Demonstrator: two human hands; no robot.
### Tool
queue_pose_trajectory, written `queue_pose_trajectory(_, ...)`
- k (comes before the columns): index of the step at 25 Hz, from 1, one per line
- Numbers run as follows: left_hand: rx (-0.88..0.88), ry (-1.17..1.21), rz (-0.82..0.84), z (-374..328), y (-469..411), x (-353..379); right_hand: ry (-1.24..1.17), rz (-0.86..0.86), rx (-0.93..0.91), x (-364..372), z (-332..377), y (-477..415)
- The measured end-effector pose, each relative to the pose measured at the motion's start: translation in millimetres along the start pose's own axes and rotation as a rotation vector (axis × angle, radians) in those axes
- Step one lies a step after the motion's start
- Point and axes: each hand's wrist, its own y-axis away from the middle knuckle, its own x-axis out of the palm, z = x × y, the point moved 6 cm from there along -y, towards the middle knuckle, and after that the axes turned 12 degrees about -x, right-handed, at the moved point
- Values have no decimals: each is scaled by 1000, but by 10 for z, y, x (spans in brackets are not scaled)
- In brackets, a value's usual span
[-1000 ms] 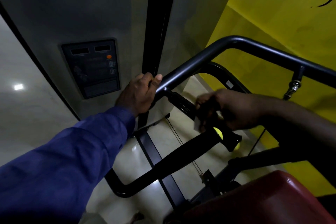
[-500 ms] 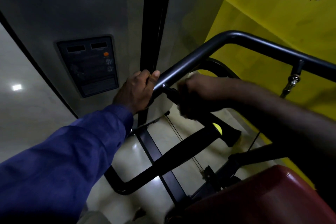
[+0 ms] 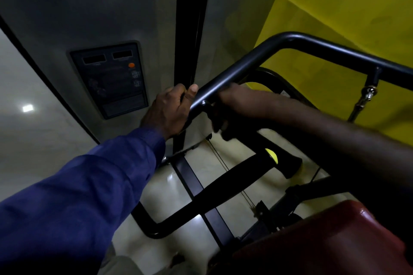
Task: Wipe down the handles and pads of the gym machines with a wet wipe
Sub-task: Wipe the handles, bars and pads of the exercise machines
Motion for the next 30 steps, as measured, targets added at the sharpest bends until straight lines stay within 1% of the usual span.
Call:
queue_pose_trajectory(2, 12, -8, -4, -2, 7, -3, -326, -89, 41, 77, 47, -137)
queue_pose_trajectory(3, 8, -6, -1, 0, 13, -5, -455, -71, 51, 142, 62, -109)
queue_pose_trajectory(4, 0, -3, 4, 5, 19, -10, -455, -40, 65, 131, 128, -33)
queue_pose_trajectory(5, -6, -1, 10, 3, 21, -15, -311, -47, 28, 46, 100, 1)
queue_pose_trajectory(6, -7, 0, 16, -5, 21, -15, -303, 44, 104, 38, 27, 73)
queue_pose_trajectory(7, -6, 2, 21, -10, 18, -7, -308, 172, 125, 101, -64, 182)
queue_pose_trajectory(8, -3, 2, 23, -13, 16, -3, -257, 236, 140, 82, -85, 297)
queue_pose_trajectory(9, 2, 2, 23, -19, 12, -1, -234, 216, 129, 69, -143, 300)
queue_pose_trajectory(10, 8, 3, 18, -28, 14, -6, -261, 131, 102, 48, -159, 237)
queue_pose_trajectory(11, 15, 2, 11, -35, 12, -11, -301, -10, 93, 15, -201, 107)
queue_pose_trajectory(13, 25, -16, -4, -36, 17, -8, -161, -233, -8, -39, -206, -182)
queue_pose_trajectory(14, 26, -28, -8, -31, 23, -5, -74, -297, -80, -58, -136, -239)
queue_pose_trajectory(15, 29, -34, -12, -27, 23, -5, -67, -333, -87, -57, -128, -226)
queue_pose_trajectory(17, 32, -34, -20, -22, 19, -13, -140, -328, 32, -2, -211, -10)
queue_pose_trajectory(18, 33, -34, -22, -27, 15, -13, -260, -283, 121, 72, -280, 161)
queue_pose_trajectory(20, 38, -49, -27, -37, 10, 1, -630, -120, 271, 312, -360, 441)
queue_pose_trajectory(21, 41, -57, -33, -37, 6, 1, -795, -28, 310, 417, -361, 476)
queue_pose_trajectory(22, 43, -60, -37, -39, 8, 2, -986, 32, 311, 493, -321, 436)
queue_pose_trajectory(23, 41, -59, -41, -43, 11, 2, -1191, 29, 296, 521, -268, 325)
queue_pose_trajectory(24, 36, -57, -45, -46, 16, -4, -1407, -17, 285, 544, -272, 169)
queue_pose_trajectory(25, 31, -55, -48, -43, 20, -10, -1580, -83, 289, 532, -233, 30)
queue_pose_trajectory(26, 29, -54, -50, -38, 22, -14, -1693, -161, 303, 556, -249, -64)
queue_pose_trajectory(27, 32, -51, -52, -34, 19, -18, -1733, -230, 329, 603, -291, -80)
queue_pose_trajectory(28, 35, -47, -54, -30, 25, -23, -1705, -285, 337, 677, -371, 6)
queue_pose_trajectory(30, 42, -46, -51, -34, 21, -24, -1699, -357, 377, 833, -477, 378)
